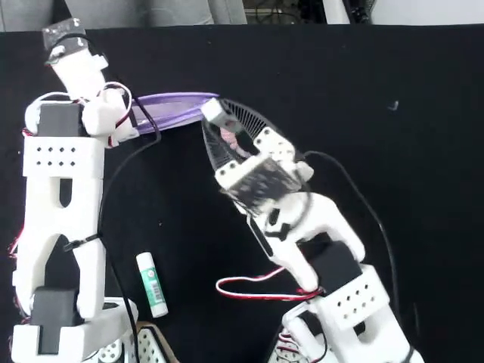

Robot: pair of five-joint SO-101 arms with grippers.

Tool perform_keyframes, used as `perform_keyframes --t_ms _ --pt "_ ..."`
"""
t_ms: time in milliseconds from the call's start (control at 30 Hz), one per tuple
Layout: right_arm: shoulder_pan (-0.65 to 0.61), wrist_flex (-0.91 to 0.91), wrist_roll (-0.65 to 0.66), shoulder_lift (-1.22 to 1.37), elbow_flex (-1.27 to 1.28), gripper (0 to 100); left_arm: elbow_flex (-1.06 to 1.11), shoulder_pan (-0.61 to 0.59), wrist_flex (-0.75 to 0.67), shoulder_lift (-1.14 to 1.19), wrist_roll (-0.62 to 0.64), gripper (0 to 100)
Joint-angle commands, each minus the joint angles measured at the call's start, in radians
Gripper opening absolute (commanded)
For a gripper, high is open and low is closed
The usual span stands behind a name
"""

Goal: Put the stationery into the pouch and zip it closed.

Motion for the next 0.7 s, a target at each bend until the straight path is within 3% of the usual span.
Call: perform_keyframes --t_ms 0,233,667 --pt "0.018 -0.307 -0.17 -0.035 0.071 1.1 -0.062 0.022 0.005 -0.025 -0.009 3" --pt "0.017 -0.658 -0.394 0.054 0.173 1.1 -0.061 0.022 0.005 -0.025 -0.009 3" --pt "0.017 -0.864 -0.617 0.547 0.025 1.1 -0.058 0.016 0.005 -0.023 -0.009 3"
